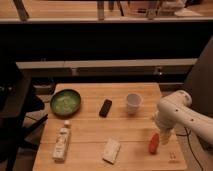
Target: Drag the pepper across the table
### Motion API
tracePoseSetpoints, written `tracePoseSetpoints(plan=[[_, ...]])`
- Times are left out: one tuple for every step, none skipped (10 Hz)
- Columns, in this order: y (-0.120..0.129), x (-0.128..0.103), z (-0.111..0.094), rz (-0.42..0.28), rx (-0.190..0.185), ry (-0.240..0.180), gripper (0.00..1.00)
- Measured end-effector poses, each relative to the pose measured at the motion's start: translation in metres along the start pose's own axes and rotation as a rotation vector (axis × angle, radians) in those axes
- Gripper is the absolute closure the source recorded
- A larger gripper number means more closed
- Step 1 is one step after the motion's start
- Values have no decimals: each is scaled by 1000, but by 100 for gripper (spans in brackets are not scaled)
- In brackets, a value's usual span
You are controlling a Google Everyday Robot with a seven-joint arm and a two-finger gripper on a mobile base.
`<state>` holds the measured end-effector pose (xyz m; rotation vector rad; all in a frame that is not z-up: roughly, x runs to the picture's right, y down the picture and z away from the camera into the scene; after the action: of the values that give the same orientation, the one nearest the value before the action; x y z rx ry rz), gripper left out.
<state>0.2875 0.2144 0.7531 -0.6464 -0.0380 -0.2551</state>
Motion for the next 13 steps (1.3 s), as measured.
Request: tracePoseSetpoints(plan=[[1,1,2,-11,-2,0,20],[2,1,5,-20,-3,-1,20],[4,0,10,-33,-6,-2,20],[5,0,14,-42,-9,-2,20],[7,-1,21,-55,-13,-3,20],[7,-3,26,-73,-15,-5,20],[7,-3,28,-90,-16,-6,20],[9,-3,31,-100,-18,-10,20],[9,-3,34,-104,-20,-15,20],[9,-3,37,-105,-22,-22,20],[9,-4,39,-109,-24,-26,20],[8,-4,39,-114,-23,-28,20],[9,-4,40,-121,-24,-32,20]])
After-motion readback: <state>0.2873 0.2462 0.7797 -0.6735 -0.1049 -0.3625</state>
